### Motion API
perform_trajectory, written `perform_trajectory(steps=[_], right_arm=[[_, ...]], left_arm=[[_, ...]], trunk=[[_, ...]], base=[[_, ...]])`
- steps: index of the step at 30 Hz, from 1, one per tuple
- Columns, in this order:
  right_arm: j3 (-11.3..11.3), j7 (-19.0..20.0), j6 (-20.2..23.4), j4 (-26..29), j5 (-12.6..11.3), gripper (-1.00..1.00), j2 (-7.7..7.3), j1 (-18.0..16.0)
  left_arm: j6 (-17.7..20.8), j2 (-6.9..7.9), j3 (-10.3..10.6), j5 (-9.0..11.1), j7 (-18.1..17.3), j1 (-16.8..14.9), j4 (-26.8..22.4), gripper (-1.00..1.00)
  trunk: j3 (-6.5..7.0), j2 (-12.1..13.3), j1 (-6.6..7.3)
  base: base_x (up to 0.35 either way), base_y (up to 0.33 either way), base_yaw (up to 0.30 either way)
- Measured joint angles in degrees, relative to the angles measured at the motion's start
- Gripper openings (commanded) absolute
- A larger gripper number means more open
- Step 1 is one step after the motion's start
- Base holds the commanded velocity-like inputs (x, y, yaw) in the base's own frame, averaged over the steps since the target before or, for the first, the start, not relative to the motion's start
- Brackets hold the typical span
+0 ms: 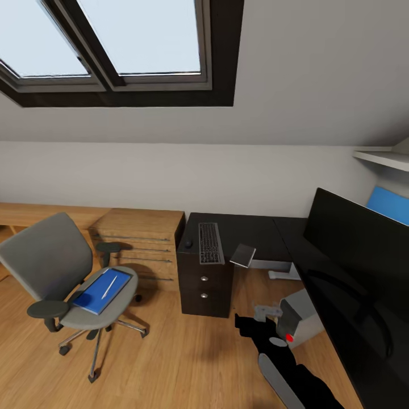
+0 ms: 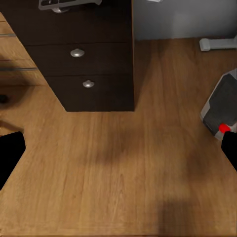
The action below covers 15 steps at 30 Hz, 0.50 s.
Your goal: In the bedroom, organize the workspace by keeping the computer under the desk, ensuring the monitor is on the desk, placing the keyboard on the desk next to the monitor, placing the mouse on the desk next to the keyboard, moving the folder from the swivel chair onto the desk next to the mouse, stacking the notebook on top of the folder with the pen on top of the notebook, and positioning the swivel chair next to the desk.
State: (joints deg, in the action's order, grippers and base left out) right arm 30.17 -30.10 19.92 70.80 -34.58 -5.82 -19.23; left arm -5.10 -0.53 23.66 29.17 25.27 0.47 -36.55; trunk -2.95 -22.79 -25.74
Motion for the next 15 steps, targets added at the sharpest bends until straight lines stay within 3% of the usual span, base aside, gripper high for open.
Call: perform_trajectory(steps=[3, 4, 6, 15], right_arm=[[-0.1, 0.6, -1.2, -0.5, -0.3, 1.00, -0.21, 0.1], [-0.1, 0.1, -2.8, -0.7, -0.5, 1.00, -0.32, 0.2], [-0.1, -1.1, -3.2, -1.0, -0.5, 1.00, -0.35, 0.2], [-0.6, -2.0, -3.6, -1.3, -0.7, 1.00, -0.86, 0.2]], left_arm=[[-1.5, -0.03, 0.0, -0.1, 0.0, 0.0, 0.7, 1.00], [-5.6, -0.04, 0.0, -0.1, 0.1, 0.0, 1.2, 1.00], [-6.8, -0.06, 0.0, 0.0, 0.1, 0.0, 1.3, 1.00], [-7.4, -0.05, 0.1, 0.0, 0.1, 0.0, 1.4, 1.00]], trunk=[[0.00, 0.0, 0.00], [0.00, 0.0, 0.00], [0.00, 0.0, 0.00], [0.00, 0.0, 0.00]], base=[[0.000, 0.000, -0.026], [0.000, 0.000, -0.005], [0.000, 0.000, -0.016], [0.000, 0.000, -0.210]])
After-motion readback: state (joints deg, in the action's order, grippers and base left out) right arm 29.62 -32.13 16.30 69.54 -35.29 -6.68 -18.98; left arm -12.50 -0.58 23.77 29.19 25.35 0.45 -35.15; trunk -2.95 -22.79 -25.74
